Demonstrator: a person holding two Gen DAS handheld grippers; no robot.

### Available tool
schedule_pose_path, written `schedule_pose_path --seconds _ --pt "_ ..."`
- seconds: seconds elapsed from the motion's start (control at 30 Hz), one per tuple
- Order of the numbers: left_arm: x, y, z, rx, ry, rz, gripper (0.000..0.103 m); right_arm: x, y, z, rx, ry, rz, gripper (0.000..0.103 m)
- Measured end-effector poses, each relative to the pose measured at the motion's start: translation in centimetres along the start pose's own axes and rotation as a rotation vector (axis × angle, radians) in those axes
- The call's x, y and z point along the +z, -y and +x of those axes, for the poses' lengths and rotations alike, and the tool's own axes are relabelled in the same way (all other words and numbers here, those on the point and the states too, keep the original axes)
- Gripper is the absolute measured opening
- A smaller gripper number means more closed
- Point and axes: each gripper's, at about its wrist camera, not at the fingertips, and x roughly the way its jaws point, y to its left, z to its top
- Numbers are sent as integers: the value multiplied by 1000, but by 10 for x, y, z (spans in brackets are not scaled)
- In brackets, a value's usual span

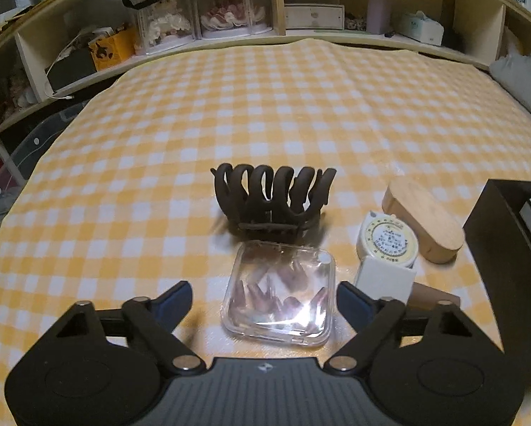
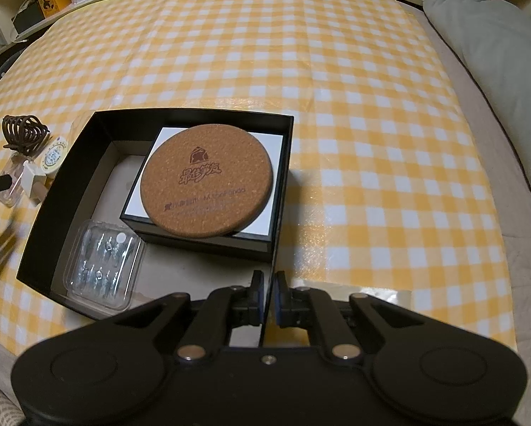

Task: Organize rigid objects
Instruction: 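Move the left tool to the clear nail-tip case and grasp it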

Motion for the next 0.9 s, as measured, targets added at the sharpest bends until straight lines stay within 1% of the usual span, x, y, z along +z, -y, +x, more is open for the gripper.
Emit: schedule_pose_path --seconds 0.03,0.07,0.17,0.23,0.33,0.4,0.47,0.53,0.63,0.77,0.83,0.9 --pt "-1 1 2 7 -2 5 82 0 0 0 0 0 1 6" --pt "-1 1 5 13 0 3 82 0 0 0 1 0 2 6" --pt "-1 1 9 -16 11 -14 82 0 0 0 1 0 2 6" --pt "-1 4 13 -35 0 6 82 0 -1 0 1 0 2 6" --pt "-5 11 19 -38 -28 54 81 0 -1 0 -1 0 0 6" --pt "-6 10 19 -44 -27 48 76 0 -1 0 1 0 2 6" --pt "-3 8 17 -49 -59 21 76 0 -1 0 2 0 3 6" --pt "-4 8 14 -44 -94 15 76 0 -1 0 3 0 4 6" --pt "-10 10 5 -44 -160 -14 76 0 0 -1 3 0 4 6" --pt "-19 22 -9 -62 -249 -3 76 1 2 -1 3 2 5 6" --pt "-24 27 -14 -76 -262 -14 77 2 3 -2 5 4 6 6" --pt "-26 29 -15 -77 -247 -29 77 2 5 -3 4 6 5 6"
